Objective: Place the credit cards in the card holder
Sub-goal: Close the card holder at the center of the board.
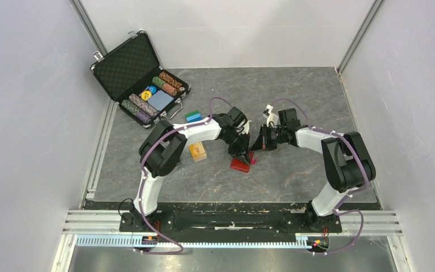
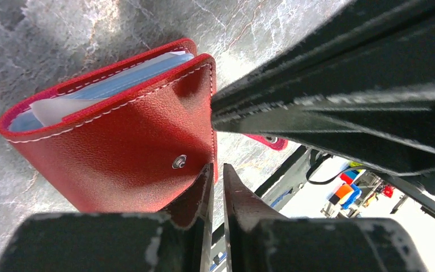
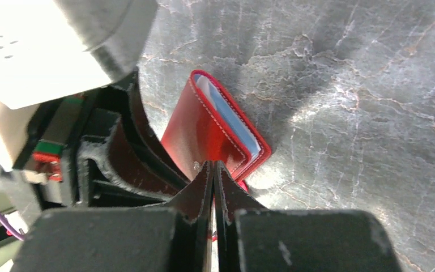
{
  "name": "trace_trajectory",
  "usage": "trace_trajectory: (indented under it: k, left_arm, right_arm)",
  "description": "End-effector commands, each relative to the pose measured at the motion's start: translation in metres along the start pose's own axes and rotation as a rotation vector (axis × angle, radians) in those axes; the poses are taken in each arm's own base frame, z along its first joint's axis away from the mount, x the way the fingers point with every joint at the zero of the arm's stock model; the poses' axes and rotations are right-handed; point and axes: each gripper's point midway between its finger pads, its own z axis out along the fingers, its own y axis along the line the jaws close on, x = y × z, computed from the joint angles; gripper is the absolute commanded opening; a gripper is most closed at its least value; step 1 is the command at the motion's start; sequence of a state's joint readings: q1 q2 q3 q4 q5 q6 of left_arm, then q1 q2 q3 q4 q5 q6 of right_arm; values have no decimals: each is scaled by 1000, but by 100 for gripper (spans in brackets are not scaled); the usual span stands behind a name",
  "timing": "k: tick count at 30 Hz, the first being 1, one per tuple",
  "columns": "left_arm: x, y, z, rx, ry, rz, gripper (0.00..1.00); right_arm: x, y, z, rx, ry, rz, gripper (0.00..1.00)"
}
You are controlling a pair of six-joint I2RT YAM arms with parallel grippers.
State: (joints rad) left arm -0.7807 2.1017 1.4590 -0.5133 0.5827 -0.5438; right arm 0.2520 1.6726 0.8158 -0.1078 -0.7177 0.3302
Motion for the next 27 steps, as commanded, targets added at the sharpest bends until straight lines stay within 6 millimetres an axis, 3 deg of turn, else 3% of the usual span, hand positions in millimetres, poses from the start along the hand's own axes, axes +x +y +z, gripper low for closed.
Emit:
trace_trajectory:
  k: [1, 4, 12, 19, 27]
  left_arm:
    - [-2, -9, 0, 36, -7, 7, 22]
    - [-8, -18, -8, 59, -46, 34, 35]
    - [-24, -43, -23, 133, -140, 95, 47]
    - [-29, -52, -25, 119, -175, 129, 47]
    - [-27, -44, -12, 35, -130, 139, 43]
  right_arm:
    - [-3, -12, 7, 49, 4, -19, 0]
    - [7, -25, 8, 102, 20, -15, 0]
    - [12, -34, 9, 132, 34, -11, 0]
    - [11, -33, 8, 133, 28, -14, 0]
    - [12, -33, 7, 137, 28, -13, 0]
